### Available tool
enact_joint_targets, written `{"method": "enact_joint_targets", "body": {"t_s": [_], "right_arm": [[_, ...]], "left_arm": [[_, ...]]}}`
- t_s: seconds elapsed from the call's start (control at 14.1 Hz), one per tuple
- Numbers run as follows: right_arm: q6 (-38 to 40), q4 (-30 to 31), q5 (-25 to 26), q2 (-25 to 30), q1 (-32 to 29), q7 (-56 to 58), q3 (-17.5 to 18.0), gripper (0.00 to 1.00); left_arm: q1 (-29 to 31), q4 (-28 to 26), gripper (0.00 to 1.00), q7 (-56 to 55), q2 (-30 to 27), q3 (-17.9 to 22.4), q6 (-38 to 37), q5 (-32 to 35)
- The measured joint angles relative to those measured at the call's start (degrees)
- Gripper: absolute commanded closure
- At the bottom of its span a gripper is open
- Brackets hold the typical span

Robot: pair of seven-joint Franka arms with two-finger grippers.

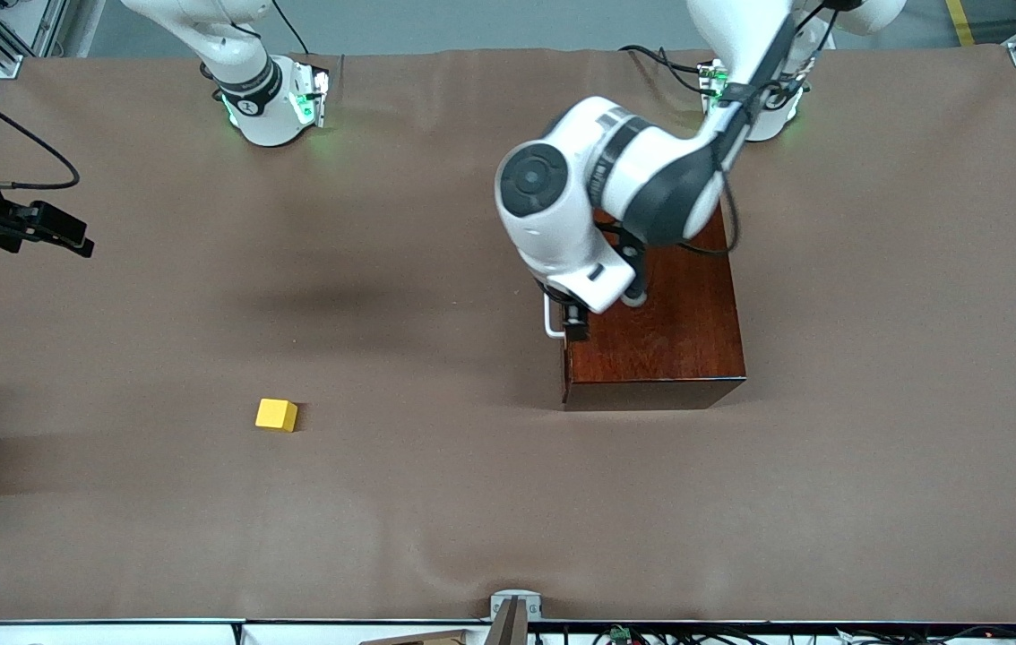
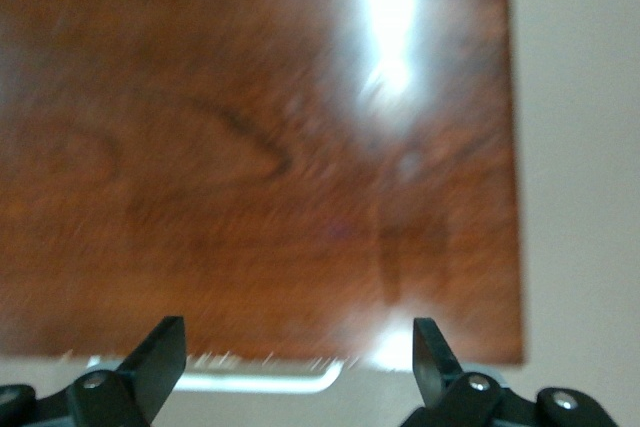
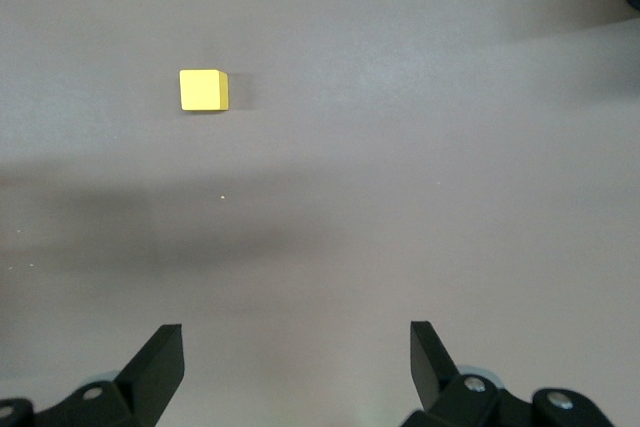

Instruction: Open drawer, take yellow block, close drawer

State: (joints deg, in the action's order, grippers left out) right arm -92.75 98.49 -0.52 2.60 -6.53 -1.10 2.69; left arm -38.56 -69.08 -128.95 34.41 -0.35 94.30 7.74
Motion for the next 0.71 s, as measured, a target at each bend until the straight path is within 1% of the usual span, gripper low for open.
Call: {"method": "enact_joint_targets", "body": {"t_s": [0.21, 0.43, 0.57, 0.71], "right_arm": [[0.00, -0.01, 0.00, 0.00, 0.00, 0.00, 0.01, 0.00], [0.00, -0.01, 0.00, 0.00, 0.00, 0.00, 0.01, 0.00], [0.00, -0.01, 0.00, 0.00, 0.00, 0.00, 0.01, 0.00], [0.01, -0.01, 0.00, 0.00, 0.00, 0.00, 0.02, 0.00]], "left_arm": [[8.20, 0.03, 0.00, 9.58, -1.40, 0.01, 0.49, -0.03], [16.53, -0.11, 0.00, 22.70, -3.09, -0.15, 0.57, -1.22], [20.47, -0.64, 0.00, 31.06, -4.22, -0.17, 0.50, -1.78], [24.38, -2.35, 0.00, 39.92, -6.34, -0.20, 0.25, -3.47]]}}
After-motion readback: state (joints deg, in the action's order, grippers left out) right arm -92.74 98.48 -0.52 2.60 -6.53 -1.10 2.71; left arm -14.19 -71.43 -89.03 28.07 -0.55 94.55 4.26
